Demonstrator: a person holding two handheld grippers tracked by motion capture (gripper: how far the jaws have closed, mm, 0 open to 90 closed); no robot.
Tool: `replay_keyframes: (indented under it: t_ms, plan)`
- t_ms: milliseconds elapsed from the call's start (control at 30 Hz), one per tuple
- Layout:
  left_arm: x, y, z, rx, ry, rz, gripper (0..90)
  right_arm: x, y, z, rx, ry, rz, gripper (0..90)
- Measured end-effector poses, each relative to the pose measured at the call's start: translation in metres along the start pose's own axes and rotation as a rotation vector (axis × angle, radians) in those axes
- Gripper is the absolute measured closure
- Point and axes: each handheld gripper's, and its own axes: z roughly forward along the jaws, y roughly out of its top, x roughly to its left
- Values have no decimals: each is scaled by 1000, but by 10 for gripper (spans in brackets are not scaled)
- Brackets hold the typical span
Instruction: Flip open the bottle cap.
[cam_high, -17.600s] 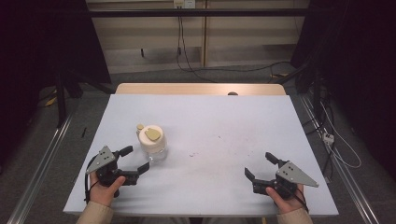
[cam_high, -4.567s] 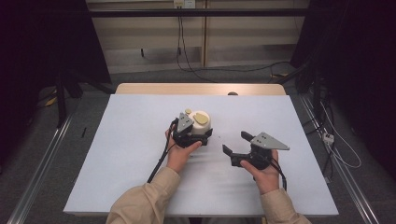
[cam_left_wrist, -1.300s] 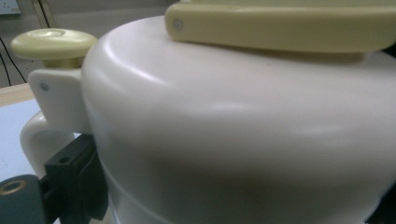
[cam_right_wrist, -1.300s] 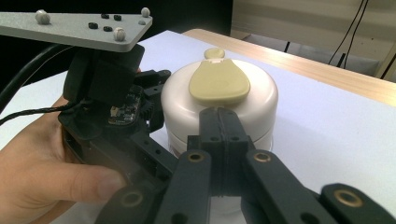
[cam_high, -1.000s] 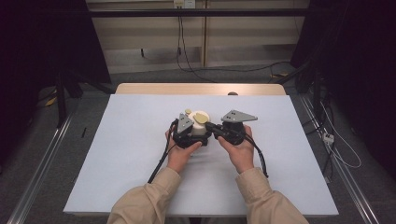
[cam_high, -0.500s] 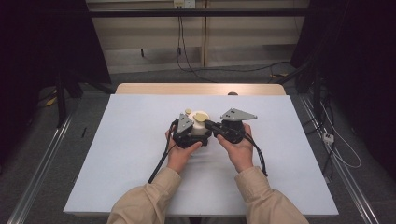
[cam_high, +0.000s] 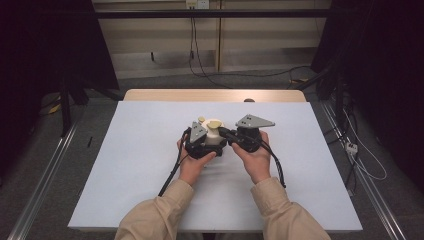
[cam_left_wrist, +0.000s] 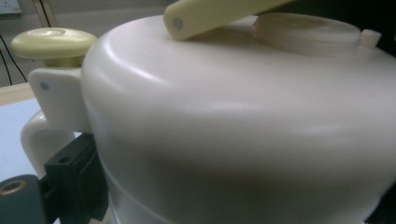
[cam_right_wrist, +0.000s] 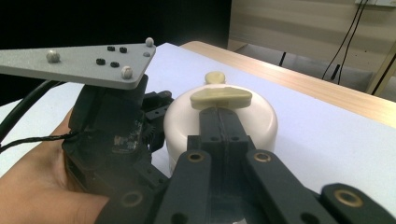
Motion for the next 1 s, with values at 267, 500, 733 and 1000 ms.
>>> replay_keyframes:
  t_ms: [267, 500, 733, 1000]
  plan:
    - [0, 0, 0, 1, 1, 2, 53, 0, 3, 2, 2, -3, -1, 900]
    - [0, 0, 0, 2, 1, 4, 54, 2, 6, 4, 0, -2, -10, 900]
    - [0, 0, 0, 4, 1, 7, 54, 4, 8, 6, -1, -1, -19, 900]
    - [0, 0, 0, 3, 3, 7, 53, 3, 9, 7, -6, -5, -20, 900]
